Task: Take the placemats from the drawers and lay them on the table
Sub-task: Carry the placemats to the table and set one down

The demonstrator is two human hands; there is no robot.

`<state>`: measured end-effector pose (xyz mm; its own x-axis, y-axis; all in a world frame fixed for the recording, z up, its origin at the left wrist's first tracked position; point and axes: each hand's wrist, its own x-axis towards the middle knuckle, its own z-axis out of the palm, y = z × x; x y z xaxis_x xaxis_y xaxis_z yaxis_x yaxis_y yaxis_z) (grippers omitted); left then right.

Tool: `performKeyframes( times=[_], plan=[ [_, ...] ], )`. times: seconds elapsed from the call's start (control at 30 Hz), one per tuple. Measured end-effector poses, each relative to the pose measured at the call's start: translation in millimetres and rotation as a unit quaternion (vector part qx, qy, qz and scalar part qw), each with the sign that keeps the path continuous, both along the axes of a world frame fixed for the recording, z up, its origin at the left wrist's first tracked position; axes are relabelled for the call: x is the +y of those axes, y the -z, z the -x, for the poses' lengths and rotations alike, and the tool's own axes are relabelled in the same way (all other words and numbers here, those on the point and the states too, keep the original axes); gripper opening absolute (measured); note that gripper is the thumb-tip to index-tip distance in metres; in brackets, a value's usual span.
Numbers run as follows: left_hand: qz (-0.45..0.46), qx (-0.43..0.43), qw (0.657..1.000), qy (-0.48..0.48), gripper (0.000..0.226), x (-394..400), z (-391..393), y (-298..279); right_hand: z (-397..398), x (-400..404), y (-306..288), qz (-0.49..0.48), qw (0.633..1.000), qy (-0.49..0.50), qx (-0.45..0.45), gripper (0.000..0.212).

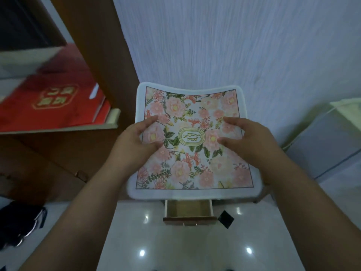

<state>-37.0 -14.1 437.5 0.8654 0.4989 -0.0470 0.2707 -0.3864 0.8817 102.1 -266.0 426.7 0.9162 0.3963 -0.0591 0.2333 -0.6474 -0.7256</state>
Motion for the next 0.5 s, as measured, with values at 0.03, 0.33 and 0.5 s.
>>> performKeyframes(
  times=[0.03,0.33,0.5],
  plan=[
    [-0.004,-0.01,1.0,0.003,0.062,-4.5,1.9,-11.8,-0.2,-5.1,-12.9,-0.001,1.0,0.002,-0.008,0.064],
    [0.019,-0.066,0.998,-0.004,0.059,-30.1,-0.1,-68.5,-10.4,-36.5,-71.3,-0.033,0.998,-0.002,-0.052,0.063],
    [0.01,-0.077,0.997,-0.002,0.059,-57.7,-7.4,-76.1,-16.4,-60.4,-82.8,-0.043,0.997,-0.009,-0.061,0.063]
  ],
)
